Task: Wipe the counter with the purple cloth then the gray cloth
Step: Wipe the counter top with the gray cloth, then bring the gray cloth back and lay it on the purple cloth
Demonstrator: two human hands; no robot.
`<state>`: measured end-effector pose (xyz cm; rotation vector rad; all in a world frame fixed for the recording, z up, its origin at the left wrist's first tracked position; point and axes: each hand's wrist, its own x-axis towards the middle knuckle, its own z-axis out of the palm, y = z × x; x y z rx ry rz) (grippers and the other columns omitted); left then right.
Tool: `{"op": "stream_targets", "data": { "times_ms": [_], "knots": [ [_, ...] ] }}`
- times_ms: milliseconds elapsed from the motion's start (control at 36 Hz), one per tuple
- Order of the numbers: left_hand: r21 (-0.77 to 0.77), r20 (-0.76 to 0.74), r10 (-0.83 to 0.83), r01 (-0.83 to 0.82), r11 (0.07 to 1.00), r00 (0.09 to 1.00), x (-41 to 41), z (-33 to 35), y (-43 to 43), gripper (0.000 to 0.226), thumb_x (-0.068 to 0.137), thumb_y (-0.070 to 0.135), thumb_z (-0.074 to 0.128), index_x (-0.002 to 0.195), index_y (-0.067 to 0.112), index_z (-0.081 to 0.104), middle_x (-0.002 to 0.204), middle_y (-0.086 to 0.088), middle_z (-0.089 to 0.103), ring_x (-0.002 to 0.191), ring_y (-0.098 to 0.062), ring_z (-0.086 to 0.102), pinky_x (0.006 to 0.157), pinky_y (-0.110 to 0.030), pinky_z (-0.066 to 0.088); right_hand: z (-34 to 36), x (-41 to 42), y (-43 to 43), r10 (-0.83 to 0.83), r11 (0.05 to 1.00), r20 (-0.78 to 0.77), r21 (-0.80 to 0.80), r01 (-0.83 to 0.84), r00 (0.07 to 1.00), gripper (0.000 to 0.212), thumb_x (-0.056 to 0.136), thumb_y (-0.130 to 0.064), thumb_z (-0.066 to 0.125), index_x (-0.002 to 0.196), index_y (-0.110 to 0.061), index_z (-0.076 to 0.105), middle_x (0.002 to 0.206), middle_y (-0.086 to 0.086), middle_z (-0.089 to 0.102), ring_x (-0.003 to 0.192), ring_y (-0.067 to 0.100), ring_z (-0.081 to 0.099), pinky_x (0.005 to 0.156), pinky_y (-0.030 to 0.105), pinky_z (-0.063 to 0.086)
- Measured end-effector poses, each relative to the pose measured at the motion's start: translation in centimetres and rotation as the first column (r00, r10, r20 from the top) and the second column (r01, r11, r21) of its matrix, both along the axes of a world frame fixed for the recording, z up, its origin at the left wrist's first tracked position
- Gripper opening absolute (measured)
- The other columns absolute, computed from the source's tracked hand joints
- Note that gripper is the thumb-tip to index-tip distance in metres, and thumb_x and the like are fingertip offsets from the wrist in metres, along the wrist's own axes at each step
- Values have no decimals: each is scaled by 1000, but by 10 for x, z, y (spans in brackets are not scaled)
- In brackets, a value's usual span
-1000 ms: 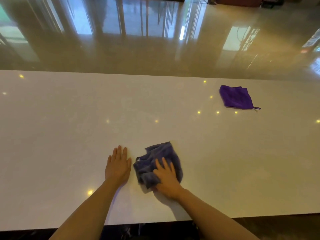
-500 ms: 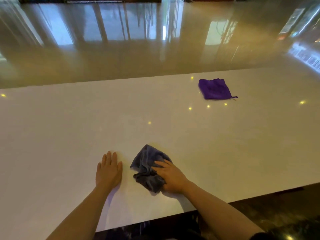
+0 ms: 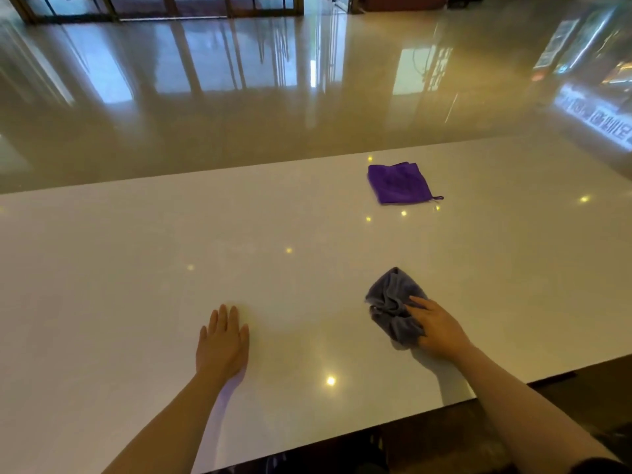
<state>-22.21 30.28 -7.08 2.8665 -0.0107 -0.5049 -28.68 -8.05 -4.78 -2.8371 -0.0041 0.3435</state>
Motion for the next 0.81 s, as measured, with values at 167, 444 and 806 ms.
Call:
{"op": "stream_targets", "data": {
  "times_ms": [167, 444, 806],
  "knots": [
    [-26, 9, -51, 51, 998, 999, 5, 9, -47, 54, 99, 33, 20, 146, 11, 5, 158, -10, 2, 146, -23, 3, 119, -39, 9, 10, 4, -6, -19, 1000, -49, -5, 19, 999, 55, 80, -18, 55, 133, -15, 44, 147, 4, 39, 141, 17, 22, 114, 26, 21],
    [-588, -242, 66, -201, 784, 968, 4, 56, -186, 38, 97, 34, 37, 94, 6, 62, 103, -17, 66, 98, -29, 60, 89, -38, 46, 45, 23, -9, -382, 812, 33, 489, 318, 924, 39, 89, 1, 48, 128, -1, 45, 137, 19, 48, 125, 34, 45, 106, 35, 32],
    [-721, -666, -237, -692, -42, 708, 50, 107, -329, 21, 88, 32, 51, 86, 14, 63, 71, -3, 73, 66, -18, 69, 63, -33, 58, 74, 47, -68, -155, 855, 317, 517, -33, 936, 120, 49, -80, -8, 132, -10, 43, 146, 3, 29, 138, 17, 20, 109, 22, 17]
  ]
}}
